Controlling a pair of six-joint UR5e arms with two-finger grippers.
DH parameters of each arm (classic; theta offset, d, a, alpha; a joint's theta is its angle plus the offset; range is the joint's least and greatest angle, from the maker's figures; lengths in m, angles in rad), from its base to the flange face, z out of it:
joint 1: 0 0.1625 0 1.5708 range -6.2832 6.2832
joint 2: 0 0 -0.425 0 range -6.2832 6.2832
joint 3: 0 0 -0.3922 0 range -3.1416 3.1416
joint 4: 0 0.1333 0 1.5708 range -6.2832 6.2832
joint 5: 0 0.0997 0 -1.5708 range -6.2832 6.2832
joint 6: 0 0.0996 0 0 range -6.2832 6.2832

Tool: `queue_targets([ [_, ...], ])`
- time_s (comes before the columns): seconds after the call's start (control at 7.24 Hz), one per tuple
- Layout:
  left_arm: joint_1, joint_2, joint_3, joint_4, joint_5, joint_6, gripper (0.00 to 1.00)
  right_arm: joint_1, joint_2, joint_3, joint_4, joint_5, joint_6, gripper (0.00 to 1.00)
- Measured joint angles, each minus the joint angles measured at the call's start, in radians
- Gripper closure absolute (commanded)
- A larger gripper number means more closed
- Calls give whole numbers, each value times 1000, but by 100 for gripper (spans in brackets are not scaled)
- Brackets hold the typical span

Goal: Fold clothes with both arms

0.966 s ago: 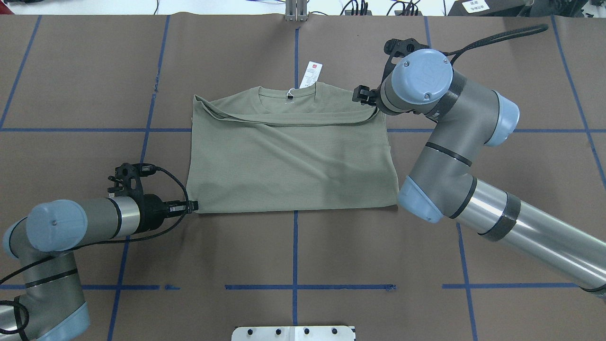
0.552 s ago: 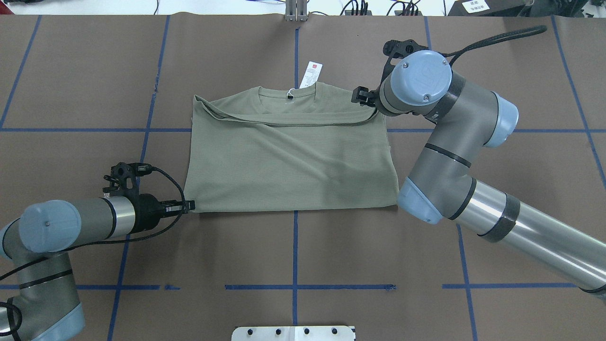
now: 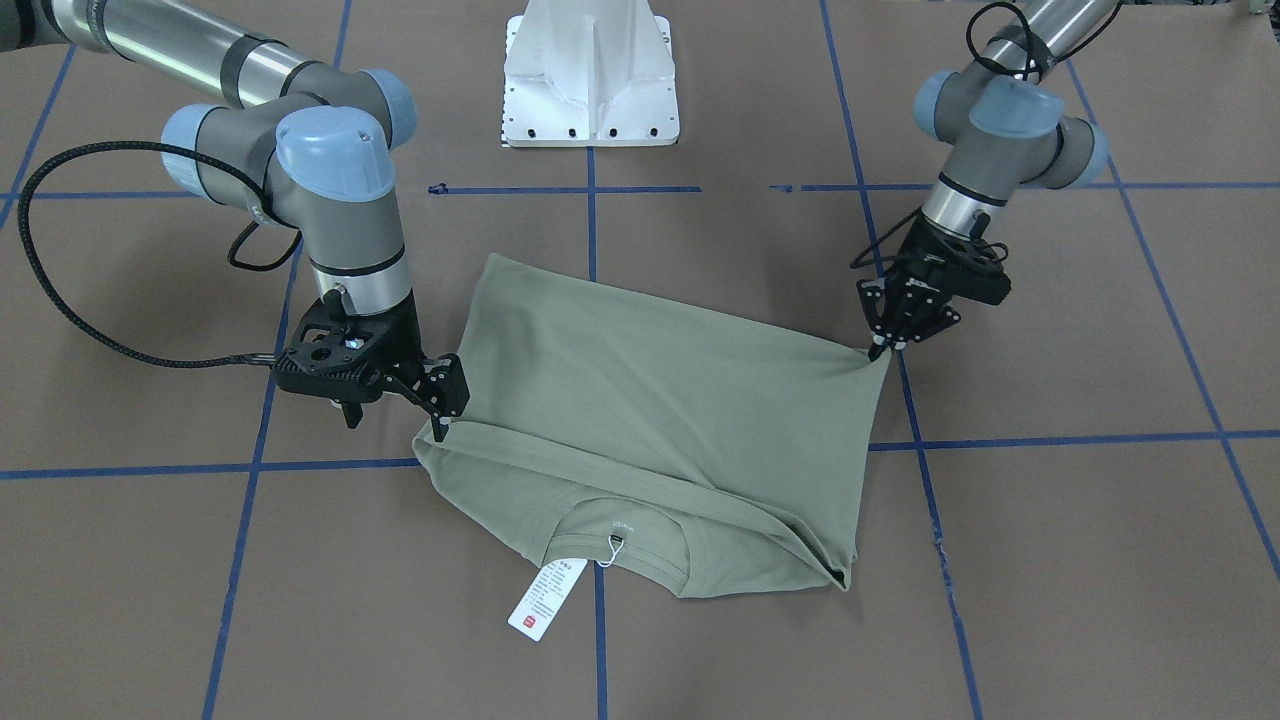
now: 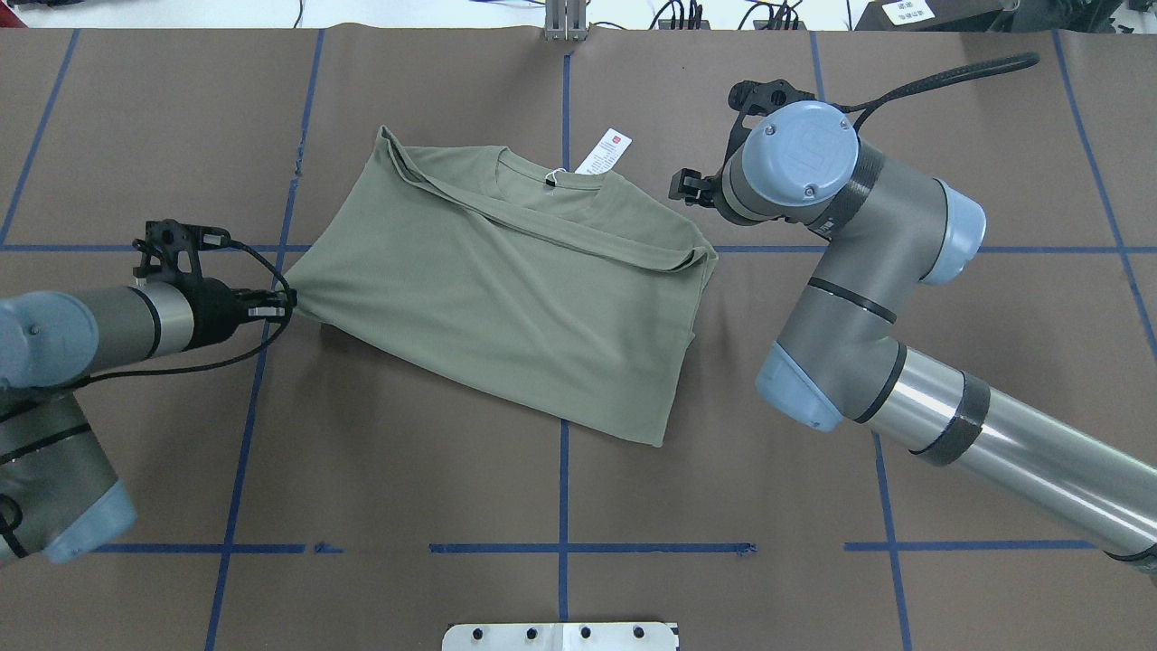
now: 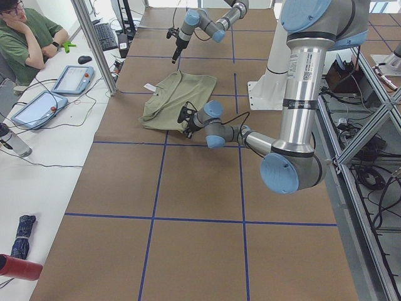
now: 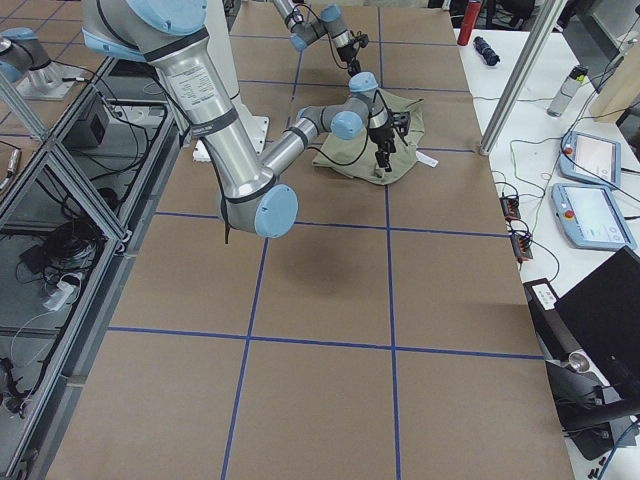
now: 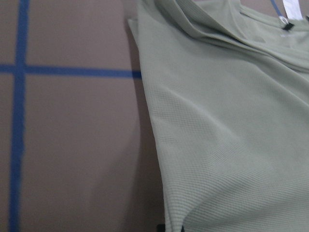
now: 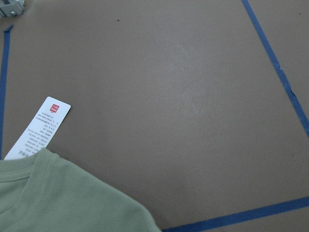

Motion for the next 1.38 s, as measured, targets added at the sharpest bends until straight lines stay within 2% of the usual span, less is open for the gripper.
queue_targets([
  [0.14,-81,-79,95,9,-16,77,100,-2,0,-1,1,0,0,0],
  [0.55,-239,-438,539,22,-38,238,100,-11,4,1,1,-1,3,0],
  [0.69,-265,-517,644,23,-38,275,41,-14,5,2,1,-1,7,0],
  [0.83,-278,-549,691,17,-38,293,0,-21,7,2,1,-2,16,0],
  [1.1,-286,-539,677,-29,-45,300,0,-56,36,-10,3,-30,94,4],
  [1.24,-292,-521,639,-50,-86,292,0,-79,81,-53,21,-71,178,12],
  [1.38,-300,-491,585,-63,-166,273,0,-98,135,-133,74,-106,284,17],
])
